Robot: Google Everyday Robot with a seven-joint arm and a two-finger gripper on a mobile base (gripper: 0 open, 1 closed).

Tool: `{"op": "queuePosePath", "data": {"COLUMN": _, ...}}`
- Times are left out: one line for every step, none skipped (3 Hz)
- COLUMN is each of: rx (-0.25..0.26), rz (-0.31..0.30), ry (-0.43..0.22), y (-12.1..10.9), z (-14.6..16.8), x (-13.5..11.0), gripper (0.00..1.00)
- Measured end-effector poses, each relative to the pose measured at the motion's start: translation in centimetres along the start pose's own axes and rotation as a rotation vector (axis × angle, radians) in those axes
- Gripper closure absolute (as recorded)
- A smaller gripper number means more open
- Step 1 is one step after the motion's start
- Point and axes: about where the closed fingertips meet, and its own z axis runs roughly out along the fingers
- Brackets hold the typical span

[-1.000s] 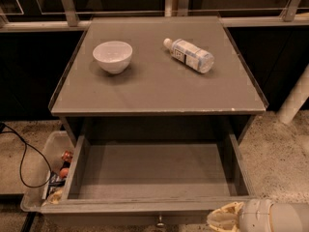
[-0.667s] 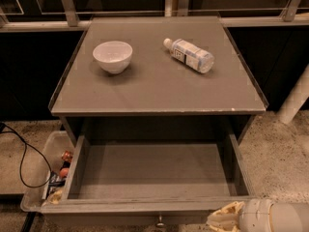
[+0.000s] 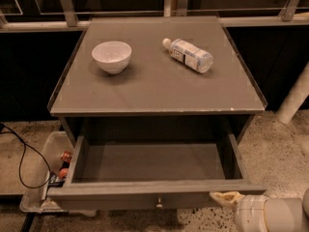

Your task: Close top drawer

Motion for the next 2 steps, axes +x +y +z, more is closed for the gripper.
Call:
{"op": "queuePosePath", "data": {"rx": 0.024, "rz": -0.021, "ry": 0.002, "y": -3.3, "z": 2.0, "x": -1.7, "gripper": 0.19}}
{"op": "queuePosePath", "data": {"rx": 0.049, "rz": -0.028, "ry": 0.012, "y": -7.7, "z": 4.4, "x": -2.7, "gripper": 0.42}}
